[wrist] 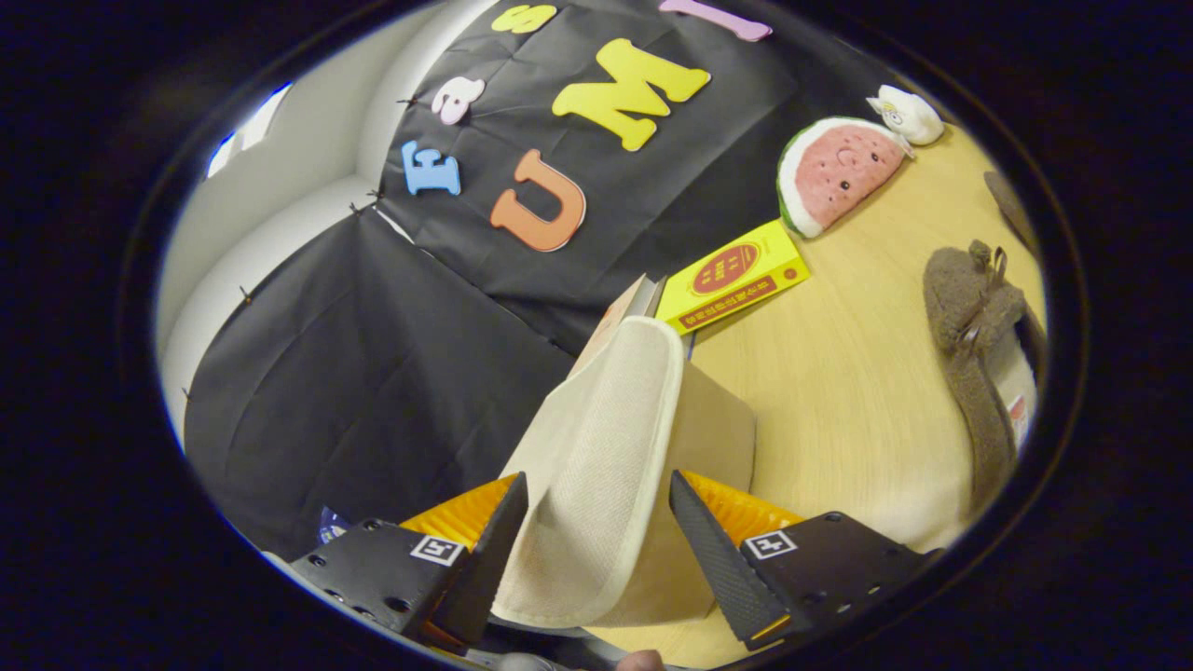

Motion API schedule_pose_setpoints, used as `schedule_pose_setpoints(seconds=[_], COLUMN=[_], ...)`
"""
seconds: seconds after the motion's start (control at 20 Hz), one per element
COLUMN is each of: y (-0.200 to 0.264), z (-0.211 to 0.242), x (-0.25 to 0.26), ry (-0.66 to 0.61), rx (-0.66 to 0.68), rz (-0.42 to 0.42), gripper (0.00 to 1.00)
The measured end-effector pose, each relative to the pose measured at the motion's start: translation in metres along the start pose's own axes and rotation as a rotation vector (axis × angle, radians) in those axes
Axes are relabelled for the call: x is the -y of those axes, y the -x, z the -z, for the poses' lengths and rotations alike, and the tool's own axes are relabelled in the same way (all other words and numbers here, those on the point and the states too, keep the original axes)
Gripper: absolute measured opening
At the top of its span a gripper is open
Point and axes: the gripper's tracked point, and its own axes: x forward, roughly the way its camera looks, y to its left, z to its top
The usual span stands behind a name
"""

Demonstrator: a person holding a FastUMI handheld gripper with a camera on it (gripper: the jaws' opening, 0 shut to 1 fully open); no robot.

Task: Open the storage box then place both shoes into the box .Put the left shoe in first, then the right shoe, with the right side of both shoes facing outward in a uniform manner.

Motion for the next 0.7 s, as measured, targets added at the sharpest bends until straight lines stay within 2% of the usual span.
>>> schedule_pose_setpoints(seconds=[0.1,0.2,0.25,0.4,0.7], y=[0.005,0.013,0.015,0.018,0.02], z=[-0.01,-0.019,-0.024,-0.034,-0.042], x=[-0.011,-0.025,-0.031,-0.048,-0.104], ry=[0.032,0.061,0.084,0.149,0.356], rx=[0.036,0.066,0.085,0.109,0.12], rz=[-0.017,-0.047,-0.061,-0.076,-0.116], gripper=[0.92,0.75,0.75,0.47,0.48])
